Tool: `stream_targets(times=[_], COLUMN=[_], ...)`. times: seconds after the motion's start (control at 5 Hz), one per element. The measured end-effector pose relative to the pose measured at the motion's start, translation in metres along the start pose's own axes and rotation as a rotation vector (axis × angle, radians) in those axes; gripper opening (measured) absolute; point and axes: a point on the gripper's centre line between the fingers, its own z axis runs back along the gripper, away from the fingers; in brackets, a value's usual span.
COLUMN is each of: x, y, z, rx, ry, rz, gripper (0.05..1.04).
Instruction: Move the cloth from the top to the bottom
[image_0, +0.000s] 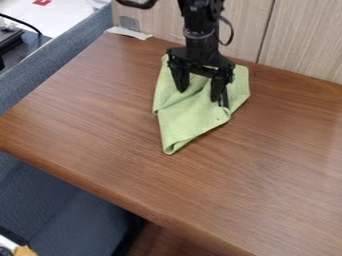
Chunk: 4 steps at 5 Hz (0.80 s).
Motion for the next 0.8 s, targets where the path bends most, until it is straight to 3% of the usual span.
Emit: stream_targets(times=[0.6, 0.8], x=[-0.023, -0.037], y=[0.018, 0.035], z=[-0.016, -0.013], rx=[0.021, 0.067], ry=[0.059, 0.083], rz=[0.066, 0.117], gripper=[1.001, 1.001])
